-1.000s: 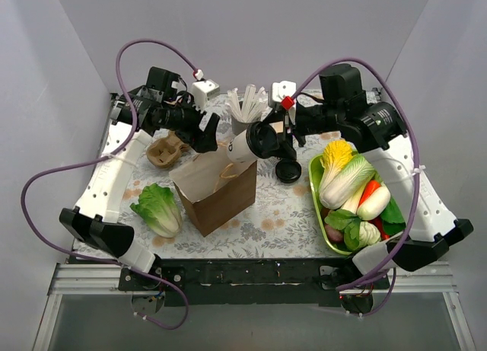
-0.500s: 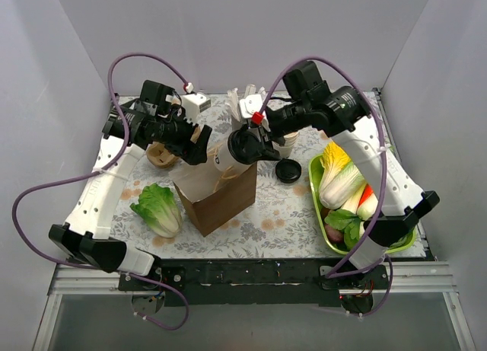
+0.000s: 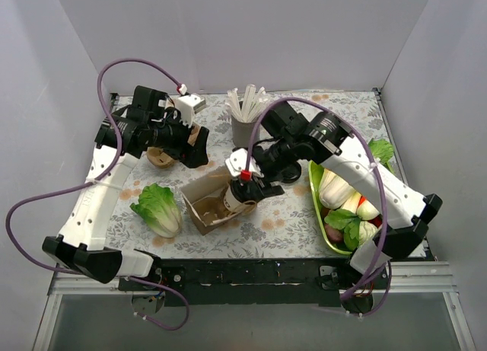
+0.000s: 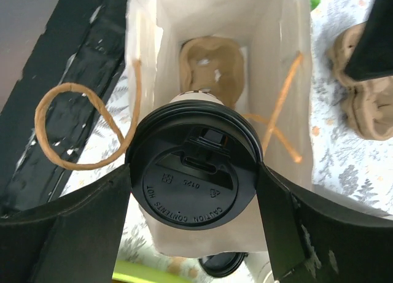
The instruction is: Pack the takeout coffee
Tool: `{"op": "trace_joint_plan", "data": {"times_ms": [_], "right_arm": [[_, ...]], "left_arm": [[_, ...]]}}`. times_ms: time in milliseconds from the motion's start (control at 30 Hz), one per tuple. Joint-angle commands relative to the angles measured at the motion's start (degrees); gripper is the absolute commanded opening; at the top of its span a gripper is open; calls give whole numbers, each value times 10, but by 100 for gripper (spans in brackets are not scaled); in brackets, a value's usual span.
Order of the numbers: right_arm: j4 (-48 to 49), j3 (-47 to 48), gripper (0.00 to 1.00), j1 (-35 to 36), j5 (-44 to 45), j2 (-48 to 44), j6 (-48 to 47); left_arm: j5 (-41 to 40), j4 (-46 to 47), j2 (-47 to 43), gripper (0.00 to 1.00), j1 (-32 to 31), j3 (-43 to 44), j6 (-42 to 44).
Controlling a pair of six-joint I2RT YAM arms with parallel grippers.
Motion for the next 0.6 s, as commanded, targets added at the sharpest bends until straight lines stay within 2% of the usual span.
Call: {"op": "trace_joint_plan", "data": {"times_ms": [0,267,400,567], "right_arm": [[-7,-63,1,38,48,-78,-12],[46,-206,1,92,131,-173,-9],[128,-218,1,107,151,-180,12],[180,-237,1,121,168,-177,-2]], "left_arm": [[94,42,-52,84,1,-56,10],[163,87,-54,84,1,-142,6],[182,110,-32,84,1,-173,6],[174,136,-5,83,2,-195,13]]}}
